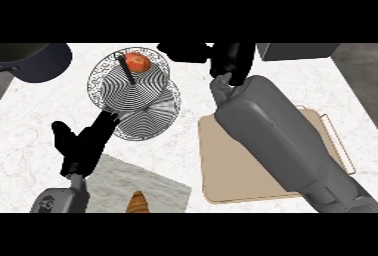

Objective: Pick the squash from the tray and place it in the tiered basket

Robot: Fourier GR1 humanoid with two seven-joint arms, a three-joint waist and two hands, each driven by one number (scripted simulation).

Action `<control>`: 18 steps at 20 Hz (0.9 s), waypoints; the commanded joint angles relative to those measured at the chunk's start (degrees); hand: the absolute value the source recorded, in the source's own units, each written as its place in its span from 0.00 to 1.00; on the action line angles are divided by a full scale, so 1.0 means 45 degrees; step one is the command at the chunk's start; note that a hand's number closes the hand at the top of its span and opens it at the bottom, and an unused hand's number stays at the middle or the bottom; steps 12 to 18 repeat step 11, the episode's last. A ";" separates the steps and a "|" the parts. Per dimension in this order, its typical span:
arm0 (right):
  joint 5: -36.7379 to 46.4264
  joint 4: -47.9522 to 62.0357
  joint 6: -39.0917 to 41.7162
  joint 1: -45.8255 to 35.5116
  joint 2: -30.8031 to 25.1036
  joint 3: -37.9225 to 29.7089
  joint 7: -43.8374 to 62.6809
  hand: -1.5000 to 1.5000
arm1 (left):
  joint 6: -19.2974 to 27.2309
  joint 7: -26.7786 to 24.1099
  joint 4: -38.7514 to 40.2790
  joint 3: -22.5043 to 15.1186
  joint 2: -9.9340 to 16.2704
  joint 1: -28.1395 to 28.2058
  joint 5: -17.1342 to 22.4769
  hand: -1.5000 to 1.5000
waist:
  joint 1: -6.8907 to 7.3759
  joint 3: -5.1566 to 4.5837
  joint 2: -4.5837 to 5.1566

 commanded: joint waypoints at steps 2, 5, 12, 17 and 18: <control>-0.0430 -0.4350 0.1851 0.2121 -0.1621 0.0563 0.1163 0.00 | 0.0236 -0.0230 -0.0470 0.0164 -0.0094 0.0247 0.0040 0.50 | -0.0362 0.0031 -0.0130; -0.0975 -0.6765 0.2470 0.3774 -0.3058 0.0497 0.1449 0.00 | 0.0065 -0.0367 -0.0389 0.0202 0.0048 0.0565 0.0045 0.50 | -0.0488 0.0033 -0.0094; -0.1639 -1.1772 0.3187 0.6963 -0.5751 -0.0489 0.2201 0.00 | -0.0025 -0.0251 -0.0499 0.0343 0.0181 0.0317 0.0153 0.50 | -0.0495 0.0026 0.0024; -0.1639 -1.1772 0.3187 0.6963 -0.5751 -0.0489 0.2201 0.00 | -0.0025 -0.0251 -0.0499 0.0343 0.0181 0.0317 0.0153 0.50 | -0.0495 0.0026 0.0024; -0.1639 -1.1772 0.3187 0.6963 -0.5751 -0.0489 0.2201 0.00 | -0.0025 -0.0251 -0.0499 0.0343 0.0181 0.0317 0.0153 0.50 | -0.0495 0.0026 0.0024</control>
